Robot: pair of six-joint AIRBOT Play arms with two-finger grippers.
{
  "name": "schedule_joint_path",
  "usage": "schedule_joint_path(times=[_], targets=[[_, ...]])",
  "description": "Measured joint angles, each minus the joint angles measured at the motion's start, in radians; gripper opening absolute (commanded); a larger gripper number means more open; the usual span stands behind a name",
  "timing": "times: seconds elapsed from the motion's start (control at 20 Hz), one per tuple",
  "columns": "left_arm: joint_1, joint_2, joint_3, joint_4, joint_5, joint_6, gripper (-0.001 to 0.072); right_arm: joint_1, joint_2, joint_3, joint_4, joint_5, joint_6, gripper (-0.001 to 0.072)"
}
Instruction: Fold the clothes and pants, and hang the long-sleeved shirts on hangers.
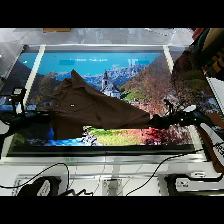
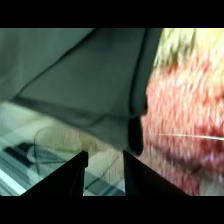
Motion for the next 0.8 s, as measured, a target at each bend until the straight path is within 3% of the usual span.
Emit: schedule_joint_path(times=[0.05, 0.15, 0.6, 0.8], targets=[[0.000, 0.000, 0.000, 0.000, 0.000, 0.000, 0.0011, 0.004, -0.007, -0.004, 0.002, -0.011, 0.014, 0.0270], [0.000, 0.000, 0.000, 0.000, 0.000, 0.000, 0.0011, 0.008, -0.018, -0.010, -0.006, -0.027, 0.034, 0.0353], [0.000, 0.000, 0.000, 0.000, 0.000, 0.000, 0.0011, 0.014, -0.035, -0.019, -0.050, -0.039, 0.056, 0.0305], [0.000, 0.000, 0.000, 0.000, 0.000, 0.000, 0.0011, 0.016, -0.058, -0.030, 0.009, -0.041, 0.037, 0.0304]])
